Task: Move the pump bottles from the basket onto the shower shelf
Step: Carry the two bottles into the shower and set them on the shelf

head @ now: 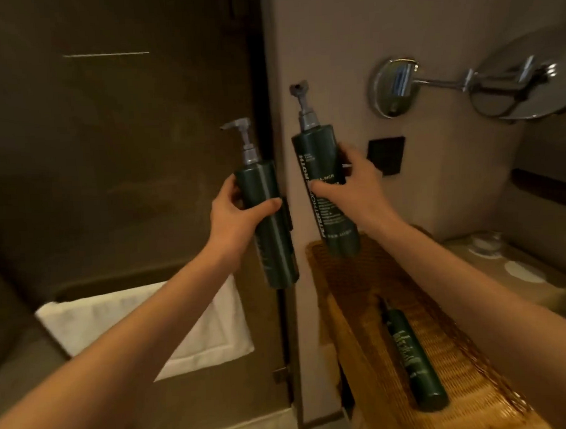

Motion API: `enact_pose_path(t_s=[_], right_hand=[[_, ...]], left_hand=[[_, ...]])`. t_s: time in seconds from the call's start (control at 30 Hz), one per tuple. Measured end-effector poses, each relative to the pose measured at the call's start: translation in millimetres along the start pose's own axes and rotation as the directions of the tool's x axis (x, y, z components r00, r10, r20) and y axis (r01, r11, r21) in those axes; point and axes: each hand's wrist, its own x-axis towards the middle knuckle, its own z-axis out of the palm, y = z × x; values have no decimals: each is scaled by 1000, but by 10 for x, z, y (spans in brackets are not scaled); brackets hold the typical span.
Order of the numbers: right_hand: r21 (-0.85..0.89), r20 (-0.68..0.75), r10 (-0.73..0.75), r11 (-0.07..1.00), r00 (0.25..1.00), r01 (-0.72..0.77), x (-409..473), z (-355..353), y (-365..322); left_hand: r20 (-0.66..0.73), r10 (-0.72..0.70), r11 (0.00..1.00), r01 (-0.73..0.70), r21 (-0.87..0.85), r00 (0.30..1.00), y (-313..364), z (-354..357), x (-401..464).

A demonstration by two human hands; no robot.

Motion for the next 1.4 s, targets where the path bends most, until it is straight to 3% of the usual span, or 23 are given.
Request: enact_pose_path(t_s=[0.23,0.5,0.77,1.07,1.2,1.4], right_hand=[[112,176,-52,993,983,33,-658,1644,-760],[225,490,-56,972,870,-64,-2051,3376,-1175],[231,687,-77,966,722,-117,-2749,4480,-1529],[271,759,-121,952,639,-142,-2722,6043,-1778],[309,759,-141,937,636,-161,-2345,6883,-1919],[373,724,-176,913,667,-164,-1561,7850,-2324]], left_hand=[[-303,-28,982,82,170,953,-228,-1833,-886],[-643,-173,910,371,185,746,-876,-3533,-2348],[-776,-220,861,491,130,591,-1137,-4551,-3224],[-849,-197,844,526,108,490,-1514,-5771,-2907],[-860,-161,835,531,143,484,-1558,-6420,-2358],[-847,-45,833,488,261,530,-1478,-7359,-1444]])
